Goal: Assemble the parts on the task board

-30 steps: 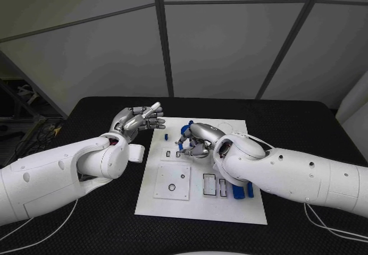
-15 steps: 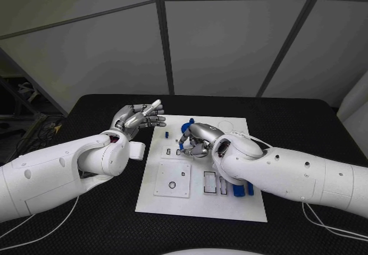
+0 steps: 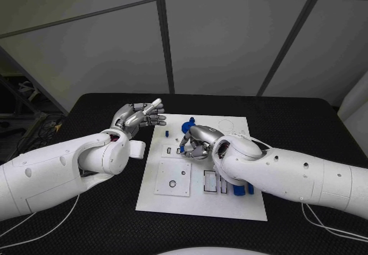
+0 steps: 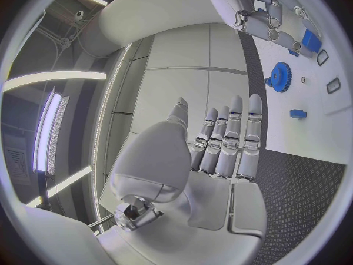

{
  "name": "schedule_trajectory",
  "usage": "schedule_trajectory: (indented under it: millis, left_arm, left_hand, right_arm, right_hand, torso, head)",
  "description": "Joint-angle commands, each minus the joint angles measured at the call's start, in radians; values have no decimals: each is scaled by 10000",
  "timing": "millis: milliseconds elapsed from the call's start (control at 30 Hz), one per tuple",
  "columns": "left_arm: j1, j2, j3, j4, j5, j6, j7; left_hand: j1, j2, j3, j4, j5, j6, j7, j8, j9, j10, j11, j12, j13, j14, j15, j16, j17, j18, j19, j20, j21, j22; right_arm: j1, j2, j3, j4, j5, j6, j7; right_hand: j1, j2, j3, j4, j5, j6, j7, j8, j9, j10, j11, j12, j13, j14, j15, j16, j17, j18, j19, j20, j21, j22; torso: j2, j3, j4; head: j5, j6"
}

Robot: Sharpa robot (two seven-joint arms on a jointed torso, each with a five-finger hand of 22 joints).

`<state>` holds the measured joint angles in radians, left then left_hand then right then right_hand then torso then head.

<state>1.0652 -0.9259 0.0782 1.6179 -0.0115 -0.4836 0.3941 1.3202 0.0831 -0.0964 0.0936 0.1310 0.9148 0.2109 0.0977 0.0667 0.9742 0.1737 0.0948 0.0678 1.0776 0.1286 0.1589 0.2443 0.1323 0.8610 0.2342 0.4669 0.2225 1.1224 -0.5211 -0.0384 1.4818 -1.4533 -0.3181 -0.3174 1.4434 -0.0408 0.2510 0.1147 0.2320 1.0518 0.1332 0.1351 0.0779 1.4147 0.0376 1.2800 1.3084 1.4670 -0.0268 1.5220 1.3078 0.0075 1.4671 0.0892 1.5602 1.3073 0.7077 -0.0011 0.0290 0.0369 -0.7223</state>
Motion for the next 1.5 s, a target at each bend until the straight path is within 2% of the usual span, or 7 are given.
schedule_trajectory:
  millis: [33, 967, 1500]
  left_arm:
    - [18, 12, 8, 3, -73, 74, 34]
    - [18, 35, 8, -19, -73, 82, 22]
    - [17, 52, 8, -33, -73, 83, 19]
  left_hand:
    - [41, 46, 7, -75, 11, 25, 75, -55, -5, -55, 28, -34, -7, -48, -9, -39, 17, 474, -99, -4, 36, 13]
    - [42, 51, 5, -88, 8, 38, 69, -58, -3, -44, 24, -35, -5, -53, -8, -59, 38, 476, -113, -1, 42, 19]
    - [42, 51, 5, -88, 8, 38, 69, -58, -3, -44, 24, -35, -5, -53, -8, -59, 38, 476, -113, -1, 42, 19]
  right_arm:
    - [8, 10, 0, -34, -110, 245, -78]
    - [2, -25, -1, -57, -327, 656, -391]
    - [2, -32, -2, -30, -331, 718, -430]
  right_hand:
    - [-100, 0, 43, -17, -32, 214, -107, 59, 5, -43, -1, -56, 54, 832, -30, -10, 1688, -36, 915, -55, 27, 2493]
    - [-312, -196, 26, -3, -25, 52, -41, -66, -43, -135, 48, -187, -31, 826, 6, -28, 1662, -29, 893, -29, 12, 2468]
    - [-650, -553, -23, 60, -44, -635, 207, -450, -122, -416, 261, -554, -303, 818, 180, -52, 1632, -5, 816, 115, -41, 2381]
  torso:
    - [2, -2, -1]
    - [-5, 3, -6]
    - [-1, 1, -5]
  head:
    - [-4, -9]
    - [-16, -61]
    - [-18, -67]
